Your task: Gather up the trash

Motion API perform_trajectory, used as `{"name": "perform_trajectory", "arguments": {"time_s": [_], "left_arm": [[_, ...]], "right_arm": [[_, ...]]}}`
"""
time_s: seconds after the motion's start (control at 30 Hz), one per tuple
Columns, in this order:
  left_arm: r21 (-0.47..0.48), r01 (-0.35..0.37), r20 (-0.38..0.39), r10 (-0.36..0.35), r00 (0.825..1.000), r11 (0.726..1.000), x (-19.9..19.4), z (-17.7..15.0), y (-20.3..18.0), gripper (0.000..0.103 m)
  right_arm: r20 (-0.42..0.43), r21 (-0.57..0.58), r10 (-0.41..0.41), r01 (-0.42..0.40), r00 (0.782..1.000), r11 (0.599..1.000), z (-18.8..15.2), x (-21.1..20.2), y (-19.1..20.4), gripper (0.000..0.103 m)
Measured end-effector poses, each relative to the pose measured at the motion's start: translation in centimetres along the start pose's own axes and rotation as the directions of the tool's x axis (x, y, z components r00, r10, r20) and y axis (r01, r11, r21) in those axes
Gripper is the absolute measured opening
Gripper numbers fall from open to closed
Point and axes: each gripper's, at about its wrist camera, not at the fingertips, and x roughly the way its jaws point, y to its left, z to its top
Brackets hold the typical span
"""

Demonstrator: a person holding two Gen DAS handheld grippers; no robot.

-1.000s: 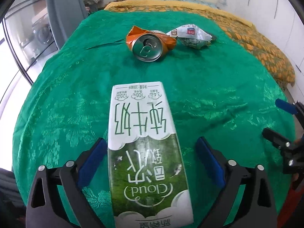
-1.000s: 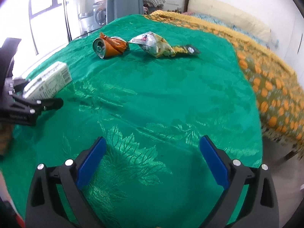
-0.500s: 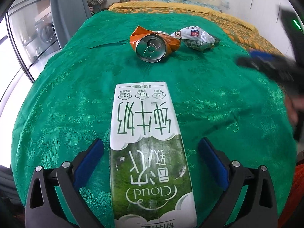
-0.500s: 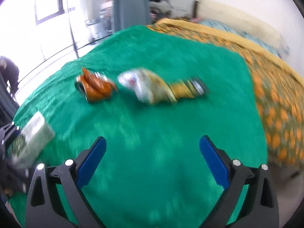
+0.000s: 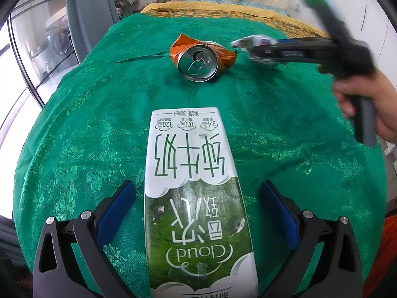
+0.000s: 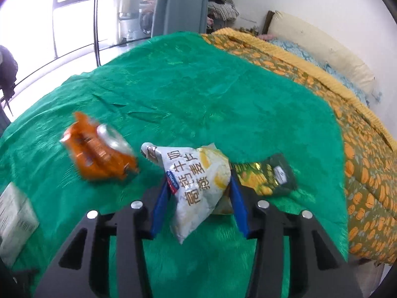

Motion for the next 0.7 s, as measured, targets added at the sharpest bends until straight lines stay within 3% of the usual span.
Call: {"name": "perform_trajectory", "arguments": {"time_s": [0.17, 0.33, 0.4, 0.43, 0.47, 0.57, 0.7], "left_arm": [[0.0, 0.0, 0.0, 0.0, 1.0, 1.0, 0.1, 0.0, 0.0, 0.098], [0.001, -0.001, -0.001, 0.001, 1.0, 1.0, 0.1, 0.0, 0.0, 0.098], [0.0, 0.0, -0.001, 0.0, 1.0, 1.0, 0.1, 0.0, 0.0, 0.098], [0.0, 0.0, -0.001, 0.0, 1.0, 1.0, 0.1, 0.0, 0.0, 0.098], [0.0, 0.0, -0.001, 0.0, 1.0, 1.0, 0.1, 0.0, 0.0, 0.098], [0.0, 0.001, -0.001, -0.001, 1.0, 1.0, 0.1, 0.0, 0.0, 0.098], [0.0, 0.0, -0.001, 0.0, 1.0, 1.0, 0.1, 0.0, 0.0, 0.098]], "right_arm": [[0.045, -0.08, 0.046, -0.042, 0.998, 0.996, -3.9, -6.8, 1.4, 0.045], [0.002, -0.099, 0.031, -0.031, 1.0, 0.995, -9.6, -10.8, 3.8, 0.047], [-0.011, -0.051, 0.046, -0.046, 0.999, 0.998, -11.5, -11.6, 4.7, 0.06], [-0.001, -0.036, 0.056, -0.056, 0.998, 0.998, -12.1, -12.0, 5.1, 0.074], [0.029, -0.011, 0.061, -0.061, 0.998, 0.998, -12.8, -12.8, 5.5, 0.082], [0.082, 0.067, 0.038, -0.044, 0.996, 0.997, -14.0, -14.0, 5.2, 0.092], [0.063, 0.213, 0.033, -0.046, 0.997, 0.976, -15.9, -13.8, 3.7, 0.093]]}}
